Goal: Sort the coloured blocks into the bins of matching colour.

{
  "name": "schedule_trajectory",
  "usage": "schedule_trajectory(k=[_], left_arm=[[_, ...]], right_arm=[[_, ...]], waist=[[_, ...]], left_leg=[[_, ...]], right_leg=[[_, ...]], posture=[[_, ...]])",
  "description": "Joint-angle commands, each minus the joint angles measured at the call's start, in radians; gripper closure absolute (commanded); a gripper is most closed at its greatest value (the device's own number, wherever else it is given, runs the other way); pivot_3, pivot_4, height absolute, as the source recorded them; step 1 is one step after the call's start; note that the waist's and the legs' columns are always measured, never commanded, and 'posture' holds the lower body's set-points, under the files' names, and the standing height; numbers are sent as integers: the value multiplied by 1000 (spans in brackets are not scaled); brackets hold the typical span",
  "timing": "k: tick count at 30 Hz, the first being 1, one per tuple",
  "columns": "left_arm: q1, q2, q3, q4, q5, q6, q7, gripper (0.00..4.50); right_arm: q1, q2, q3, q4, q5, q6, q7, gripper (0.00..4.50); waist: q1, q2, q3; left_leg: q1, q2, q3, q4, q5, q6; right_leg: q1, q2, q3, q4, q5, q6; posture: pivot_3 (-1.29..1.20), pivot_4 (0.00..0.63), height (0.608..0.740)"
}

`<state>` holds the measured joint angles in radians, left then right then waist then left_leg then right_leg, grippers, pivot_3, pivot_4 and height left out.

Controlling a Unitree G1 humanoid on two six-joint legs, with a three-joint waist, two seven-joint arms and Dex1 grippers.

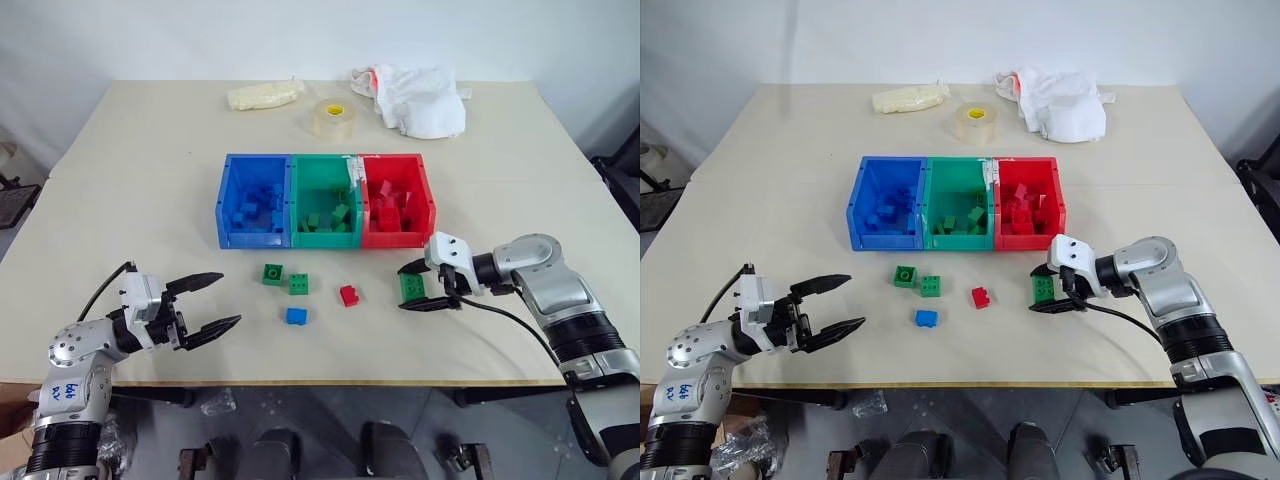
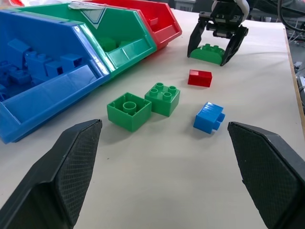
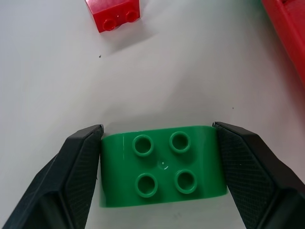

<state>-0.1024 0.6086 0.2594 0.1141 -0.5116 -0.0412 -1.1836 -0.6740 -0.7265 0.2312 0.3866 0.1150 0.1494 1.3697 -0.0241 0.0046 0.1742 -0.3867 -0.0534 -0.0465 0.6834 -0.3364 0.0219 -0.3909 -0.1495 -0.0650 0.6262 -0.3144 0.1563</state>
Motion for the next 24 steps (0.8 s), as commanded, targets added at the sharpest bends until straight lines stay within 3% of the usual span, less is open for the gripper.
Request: schedule_trajectory(k=[1,6,9,15,19,24], left_arm=[[-10,3,18,-25,-22,-2,6,0],[-40,-3,9,1,-17,-9,9,0],[-55,-9,3,14,-12,-13,8,0],[-85,-22,-8,37,-1,-26,9,0],[-98,-30,-14,44,2,-34,12,0],[-97,-30,-15,44,-2,-39,7,0]], right_arm=[[-4,11,-57,-60,49,31,-19,1203],[-115,109,-142,-196,146,162,-151,1203],[-210,181,-132,-178,132,206,-227,1203],[-408,384,-86,145,-1,71,-447,1203],[-505,473,-108,368,-33,-40,-549,30],[-524,467,-122,413,-31,-108,-522,30]], waist=[[-1,0,0],[-6,0,0],[-6,0,0],[-6,0,0],[-13,0,0],[-20,0,0]], left_leg=[[0,0,0,0,0,0],[0,1,1,-1,0,-1],[0,1,1,-1,0,-1],[0,0,0,-1,0,-1],[0,-1,-1,-2,0,-1],[0,-2,-4,-3,0,-1]], right_leg=[[0,0,0,0,0,0],[-1,0,0,0,0,0],[-2,1,0,0,0,0],[-2,0,0,2,0,0],[-3,0,0,3,0,0],[-2,0,-1,3,0,0]], posture=[[0,150,740],[0,150,740],[0,150,740],[0,150,740],[0,150,740],[0,150,740]])
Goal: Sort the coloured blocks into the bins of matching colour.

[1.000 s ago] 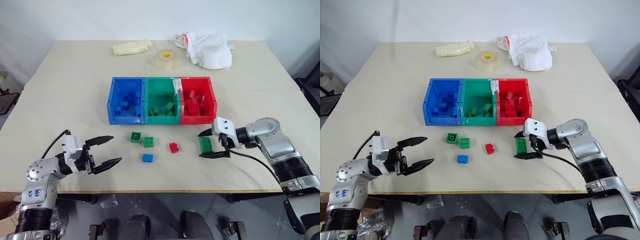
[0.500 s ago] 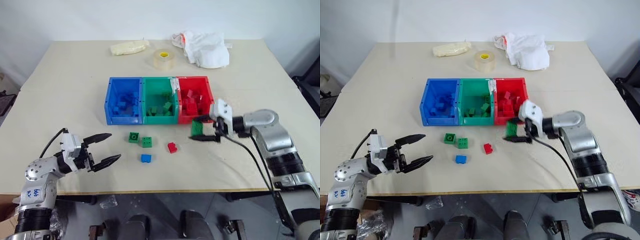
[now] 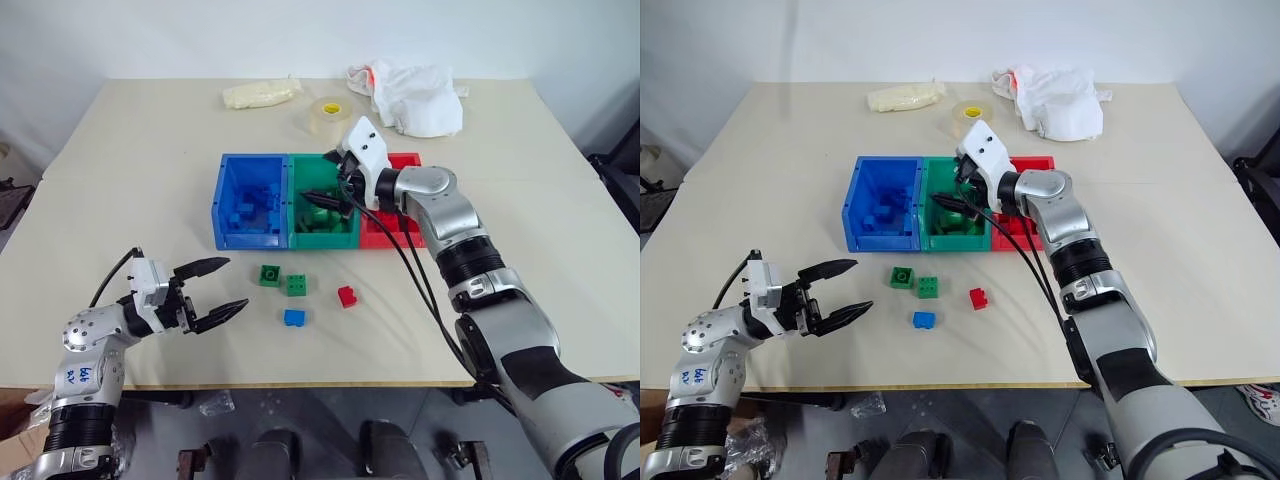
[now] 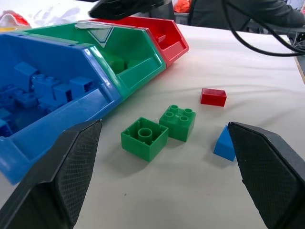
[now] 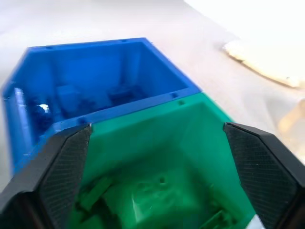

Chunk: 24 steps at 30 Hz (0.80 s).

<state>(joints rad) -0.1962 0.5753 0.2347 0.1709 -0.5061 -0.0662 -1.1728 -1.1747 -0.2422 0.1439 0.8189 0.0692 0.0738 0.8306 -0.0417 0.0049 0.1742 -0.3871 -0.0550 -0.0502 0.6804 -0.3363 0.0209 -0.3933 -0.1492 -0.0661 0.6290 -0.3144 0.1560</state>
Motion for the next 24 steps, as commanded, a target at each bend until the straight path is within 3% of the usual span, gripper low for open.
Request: schedule_trajectory(k=[1,7,16,19,24], left_arm=[[-2,4,9,-14,-8,-14,-4,0],[1,10,12,-4,-11,-14,-16,0],[-7,37,24,60,-5,-25,-47,0],[-12,47,27,86,-2,-33,-60,0],[-21,53,28,99,-4,-33,-70,0]], right_arm=[[-16,-25,-38,-33,20,-32,31,30],[135,-148,-55,-294,87,38,199,30],[593,-547,-135,-830,305,308,510,30],[766,-665,-199,-876,319,338,529,30],[880,-711,-212,-904,304,321,507,30]], waist=[[-8,0,0],[-13,0,0],[15,0,0],[22,0,0],[29,0,0]], left_leg=[[0,0,0,0,0,0],[0,0,0,0,0,0],[-1,1,2,1,0,0],[0,1,3,2,0,0],[1,2,7,3,-1,1]], right_leg=[[0,0,0,0,0,0],[0,0,0,0,0,0],[1,0,0,-2,0,0],[2,0,0,-2,0,0],[2,0,2,-3,0,0]], posture=[[0,150,740],[0,150,740],[0,150,740],[0,150,740],[0,150,740]])
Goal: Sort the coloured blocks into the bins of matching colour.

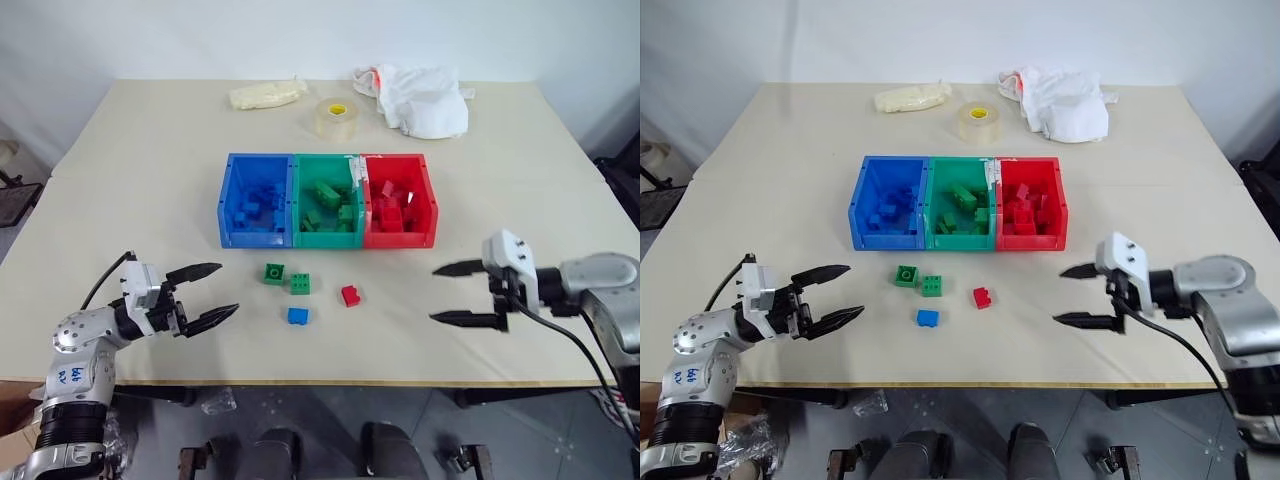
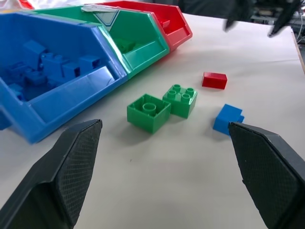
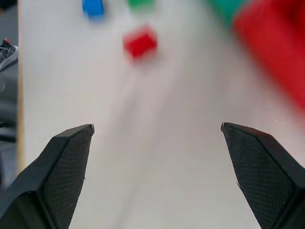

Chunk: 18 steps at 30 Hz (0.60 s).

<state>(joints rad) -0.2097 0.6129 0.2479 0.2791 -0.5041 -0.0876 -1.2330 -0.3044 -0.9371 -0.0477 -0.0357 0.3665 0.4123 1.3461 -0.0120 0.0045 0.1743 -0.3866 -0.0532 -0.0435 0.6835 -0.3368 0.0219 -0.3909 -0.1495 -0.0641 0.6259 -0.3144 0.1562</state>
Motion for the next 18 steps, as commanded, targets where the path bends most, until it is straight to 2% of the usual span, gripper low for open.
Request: schedule_trajectory(k=[1,7,10,18], left_arm=[[-9,16,14,-7,-6,-11,-12,0],[-20,7,18,-7,-10,-37,-25,0],[-13,-10,27,-30,-69,-28,-80,0],[12,-28,25,-74,-60,-40,-61,0]], right_arm=[[9,-13,-17,-55,6,-18,-14,30],[-115,109,123,-109,-25,35,-100,30],[-220,215,243,-45,-108,42,-168,30],[-344,396,373,184,-221,-127,-178,30]], waist=[[-1,0,0],[-2,0,0],[-2,0,0],[7,0,0]], left_leg=[[0,1,0,0,0,0],[0,2,0,0,0,0],[0,1,-1,0,0,0],[-1,-1,-3,0,0,0]], right_leg=[[0,0,0,0,0,0],[-1,0,-1,0,0,0],[-1,0,-1,0,0,0],[-1,0,-1,1,0,0]], posture=[[0,150,740],[0,150,740],[0,150,740],[0,150,740]])
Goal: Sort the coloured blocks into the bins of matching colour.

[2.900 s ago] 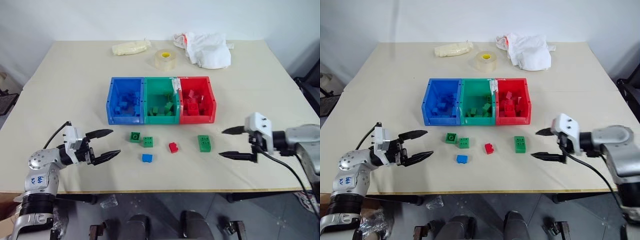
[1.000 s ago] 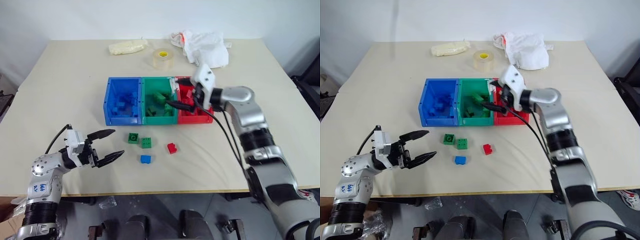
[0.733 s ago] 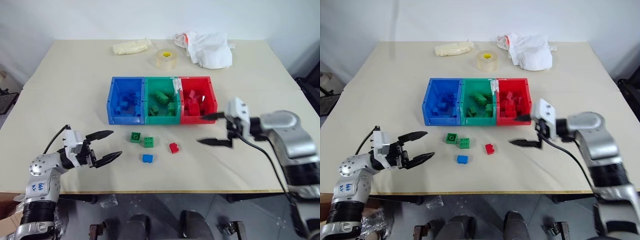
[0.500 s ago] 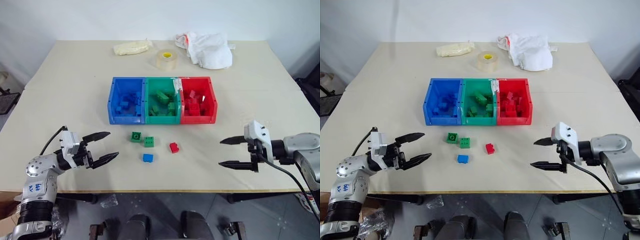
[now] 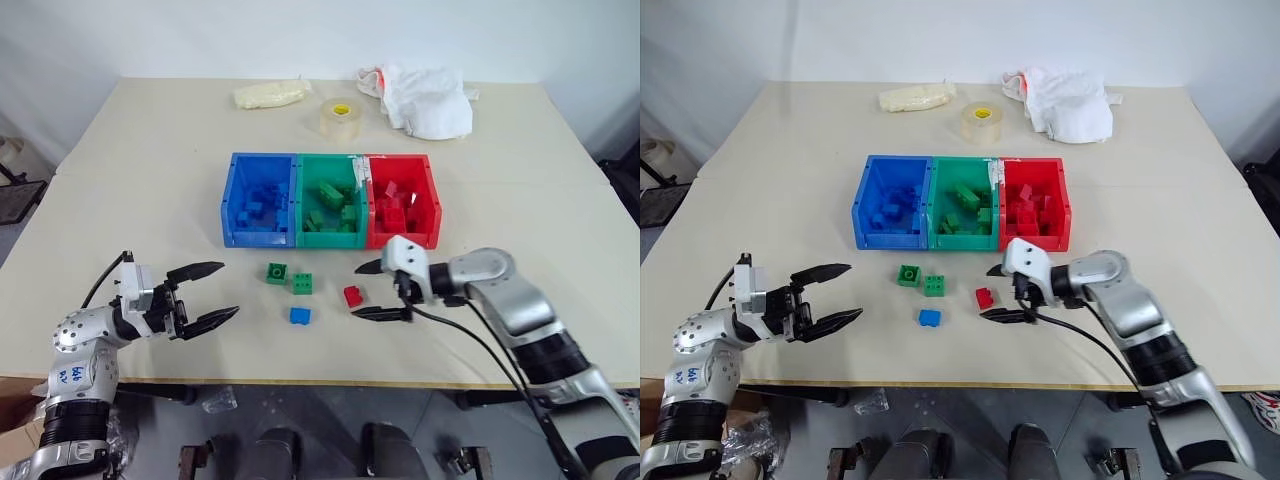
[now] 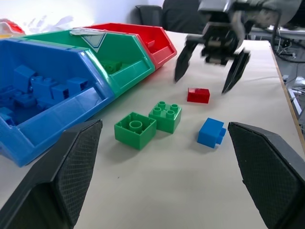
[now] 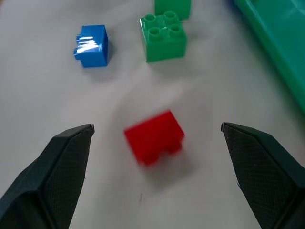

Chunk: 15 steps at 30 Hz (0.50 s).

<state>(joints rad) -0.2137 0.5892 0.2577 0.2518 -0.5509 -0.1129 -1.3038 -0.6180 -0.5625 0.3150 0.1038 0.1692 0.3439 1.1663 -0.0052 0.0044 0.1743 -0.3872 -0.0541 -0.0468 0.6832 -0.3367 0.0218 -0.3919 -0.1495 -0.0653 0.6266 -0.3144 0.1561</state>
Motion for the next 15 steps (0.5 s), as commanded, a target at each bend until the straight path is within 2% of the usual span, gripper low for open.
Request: schedule_trajectory(k=[1,3,9,10,15], left_arm=[[23,-6,16,-57,-14,-14,15,0],[32,-7,18,-70,-15,-13,22,0],[65,-3,29,-96,-21,-13,36,0],[65,-2,28,-96,-21,-12,37,0],[49,-1,23,-81,-19,-11,38,0]], right_arm=[[-37,31,18,66,-34,-73,4,200],[-46,39,25,90,-33,-72,23,622],[-31,36,-7,63,-8,-88,35,2693],[-26,31,-13,56,-5,-89,36,2906],[-25,17,-95,-21,55,-55,20,2904]], waist=[[0,0,0],[-3,0,0],[-7,0,0],[-8,0,0],[-9,0,0]], left_leg=[[0,0,0,0,0,0],[0,0,0,0,0,0],[0,0,0,0,0,0],[0,0,0,0,0,0],[0,0,0,0,0,0]], right_leg=[[0,0,0,0,0,0],[0,0,0,0,0,0],[0,0,0,0,0,0],[0,0,0,0,0,0],[0,0,0,0,0,0]], posture=[[0,150,740],[0,150,740],[0,150,740],[0,150,740],[0,150,740]])
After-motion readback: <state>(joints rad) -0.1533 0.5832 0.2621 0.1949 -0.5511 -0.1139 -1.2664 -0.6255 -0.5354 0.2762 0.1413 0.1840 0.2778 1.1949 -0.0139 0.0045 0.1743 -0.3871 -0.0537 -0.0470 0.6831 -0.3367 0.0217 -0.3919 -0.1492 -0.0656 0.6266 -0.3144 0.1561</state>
